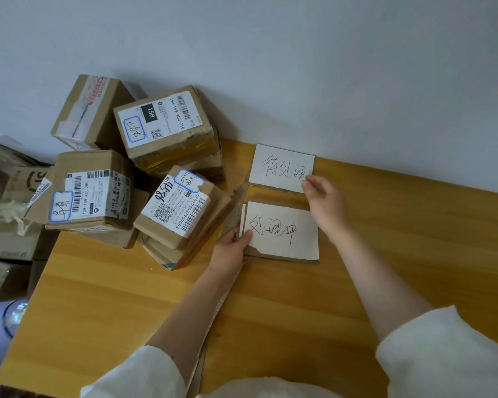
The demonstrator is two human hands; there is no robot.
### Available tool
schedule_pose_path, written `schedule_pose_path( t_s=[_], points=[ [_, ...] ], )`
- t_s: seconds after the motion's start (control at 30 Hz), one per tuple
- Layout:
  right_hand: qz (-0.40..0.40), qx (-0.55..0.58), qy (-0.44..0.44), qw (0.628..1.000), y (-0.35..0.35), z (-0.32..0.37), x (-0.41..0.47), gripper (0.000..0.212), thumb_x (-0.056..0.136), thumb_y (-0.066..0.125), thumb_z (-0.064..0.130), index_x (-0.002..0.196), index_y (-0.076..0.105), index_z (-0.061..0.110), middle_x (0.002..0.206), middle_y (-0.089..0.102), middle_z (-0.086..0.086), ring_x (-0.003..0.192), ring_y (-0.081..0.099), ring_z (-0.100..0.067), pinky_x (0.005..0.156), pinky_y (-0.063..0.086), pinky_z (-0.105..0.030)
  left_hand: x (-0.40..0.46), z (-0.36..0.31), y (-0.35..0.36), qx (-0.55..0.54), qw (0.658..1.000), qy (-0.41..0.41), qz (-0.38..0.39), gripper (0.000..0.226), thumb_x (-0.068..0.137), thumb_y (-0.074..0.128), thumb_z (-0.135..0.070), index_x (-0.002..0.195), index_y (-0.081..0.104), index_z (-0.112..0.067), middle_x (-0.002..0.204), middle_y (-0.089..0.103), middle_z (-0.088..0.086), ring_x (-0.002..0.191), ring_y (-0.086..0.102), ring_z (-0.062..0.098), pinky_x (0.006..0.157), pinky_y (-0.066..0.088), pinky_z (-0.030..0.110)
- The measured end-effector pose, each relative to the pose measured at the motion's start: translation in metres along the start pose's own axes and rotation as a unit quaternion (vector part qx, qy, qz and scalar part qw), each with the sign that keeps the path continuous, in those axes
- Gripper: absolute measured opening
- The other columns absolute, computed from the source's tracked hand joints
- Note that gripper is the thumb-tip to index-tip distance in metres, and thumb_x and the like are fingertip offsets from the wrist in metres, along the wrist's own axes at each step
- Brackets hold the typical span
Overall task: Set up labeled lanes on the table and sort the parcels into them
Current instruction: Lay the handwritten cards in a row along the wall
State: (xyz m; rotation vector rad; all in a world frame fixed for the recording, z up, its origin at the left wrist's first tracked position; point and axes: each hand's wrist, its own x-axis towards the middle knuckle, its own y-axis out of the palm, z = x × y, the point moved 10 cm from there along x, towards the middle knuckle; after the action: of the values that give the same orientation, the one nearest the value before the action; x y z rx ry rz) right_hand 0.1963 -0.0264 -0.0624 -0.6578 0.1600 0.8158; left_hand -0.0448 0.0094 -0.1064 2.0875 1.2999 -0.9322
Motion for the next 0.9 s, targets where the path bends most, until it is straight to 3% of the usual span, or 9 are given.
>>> schedule_pose_path(
  t_s=[0.17,0.3,0.47,0.53,0.7,0.9],
  points=[
    [-0.04,0.078,0.082,0.993,-0.028,-0.033,-0.045,0.033,0.088,0.068,0.037,0.116,0.061,0.021,0.11,0.063,0.009,0.105,0.059,-0.01,0.08,0.044,-0.018,-0.011,-0.005,0.001,-0.018,1.0,0.012,0.014,0.03,0.096,0.056,-0.027,0.123,0.061,-0.016,0.11,0.071,0.0,0.091,0.068,0.011,0.067,0.057,0.02],
    [-0.032,0.104,0.134,0.985,-0.036,-0.051,-0.075,0.047,0.08,0.076,0.043,0.118,0.061,0.019,0.109,0.066,0.004,0.1,0.062,-0.012,0.074,0.044,-0.021,-0.02,-0.007,0.007,-0.045,0.998,0.02,0.031,0.028,0.096,0.057,-0.025,0.122,0.061,-0.017,0.115,0.07,0.002,0.099,0.068,0.016,0.074,0.057,0.025],
    [-0.04,0.127,0.116,0.984,-0.048,-0.047,-0.102,0.032,0.076,0.083,0.027,0.1,0.066,0.016,0.089,0.07,0.005,0.073,0.064,-0.005,0.054,0.045,-0.007,-0.031,-0.008,0.017,-0.058,0.996,0.024,0.055,0.025,0.095,0.059,-0.024,0.119,0.06,-0.02,0.116,0.069,0.003,0.107,0.066,0.022,0.078,0.059,0.031],
    [-0.049,0.141,0.11,0.983,-0.053,-0.047,-0.109,0.028,0.075,0.083,0.024,0.097,0.068,0.013,0.089,0.071,0.004,0.075,0.064,-0.01,0.06,0.048,-0.009,-0.036,-0.009,0.021,-0.051,0.996,0.03,0.068,0.028,0.094,0.059,-0.024,0.121,0.059,-0.019,0.118,0.068,0.004,0.109,0.065,0.022,0.078,0.059,0.032],
    [-0.07,0.168,0.118,0.976,-0.068,-0.056,-0.123,0.023,0.075,0.083,0.02,0.092,0.068,0.014,0.098,0.074,-0.004,0.084,0.066,-0.017,0.083,0.053,-0.033,-0.049,-0.013,0.034,-0.051,0.993,0.037,0.098,0.026,0.094,0.06,-0.026,0.117,0.061,-0.016,0.116,0.069,0.004,0.108,0.065,0.021,0.082,0.059,0.038],
    [-0.103,0.202,0.116,0.967,-0.091,-0.068,-0.132,0.027,0.078,0.081,0.018,0.1,0.068,0.011,0.099,0.074,-0.003,0.087,0.068,-0.017,0.082,0.052,-0.028,-0.063,-0.013,0.05,-0.037,0.99,0.047,0.124,0.02,0.097,0.053,-0.029,0.11,0.064,-0.019,0.11,0.072,0.003,0.105,0.067,0.024,0.08,0.059,0.036]
  ],
)
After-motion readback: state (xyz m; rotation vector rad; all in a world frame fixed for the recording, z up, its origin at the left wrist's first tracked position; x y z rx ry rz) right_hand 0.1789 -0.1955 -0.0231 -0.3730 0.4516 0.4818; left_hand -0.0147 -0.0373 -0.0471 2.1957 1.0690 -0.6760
